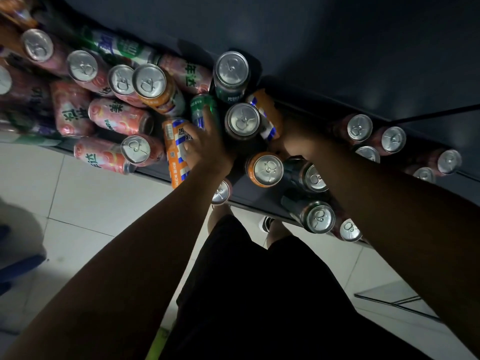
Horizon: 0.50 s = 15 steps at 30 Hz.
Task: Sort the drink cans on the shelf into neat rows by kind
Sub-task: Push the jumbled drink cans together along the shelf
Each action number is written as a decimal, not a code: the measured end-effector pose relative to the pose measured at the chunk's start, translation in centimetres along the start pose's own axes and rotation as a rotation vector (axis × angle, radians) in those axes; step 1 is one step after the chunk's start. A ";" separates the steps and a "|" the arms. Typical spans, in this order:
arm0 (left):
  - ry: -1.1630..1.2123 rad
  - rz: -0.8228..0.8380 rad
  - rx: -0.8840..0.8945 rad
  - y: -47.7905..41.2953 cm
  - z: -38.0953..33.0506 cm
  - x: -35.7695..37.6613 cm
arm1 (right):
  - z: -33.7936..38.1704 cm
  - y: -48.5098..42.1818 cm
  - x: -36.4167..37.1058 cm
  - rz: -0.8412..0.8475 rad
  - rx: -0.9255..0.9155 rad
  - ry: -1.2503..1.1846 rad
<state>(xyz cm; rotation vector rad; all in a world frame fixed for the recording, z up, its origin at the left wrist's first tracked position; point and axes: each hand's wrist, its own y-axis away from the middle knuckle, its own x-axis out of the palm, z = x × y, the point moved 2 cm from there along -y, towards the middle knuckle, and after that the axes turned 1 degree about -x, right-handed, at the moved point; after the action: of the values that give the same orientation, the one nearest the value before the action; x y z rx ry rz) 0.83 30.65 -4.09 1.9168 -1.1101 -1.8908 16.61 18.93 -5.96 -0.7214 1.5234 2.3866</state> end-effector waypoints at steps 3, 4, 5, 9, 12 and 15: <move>0.069 -0.020 0.015 1.2 0.3 -1.6 | 0.3 1.1 -1.3 -0.050 0.048 -0.060; 0.076 -0.023 0.023 1.6 0.4 -2.2 | 0.4 1.4 -1.7 -0.063 0.057 -0.056; 0.077 -0.029 0.034 2.2 0.4 -2.7 | 0.6 1.8 -2.1 -0.075 0.051 -0.045; 0.148 -0.100 0.044 3.4 0.6 -5.3 | 2.1 3.8 -3.7 -0.106 -0.066 0.067; 0.161 -0.137 0.056 4.0 0.2 -7.3 | 2.5 4.9 -4.9 -0.222 -0.015 0.012; 0.132 -0.119 0.056 4.5 0.0 -8.1 | 2.6 5.6 -5.6 -0.323 0.062 -0.029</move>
<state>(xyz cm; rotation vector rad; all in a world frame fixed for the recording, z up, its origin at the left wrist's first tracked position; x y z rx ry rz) 0.18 32.75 4.93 2.1485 -1.0418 -1.7780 18.24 19.19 2.23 -0.8429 1.3461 2.0945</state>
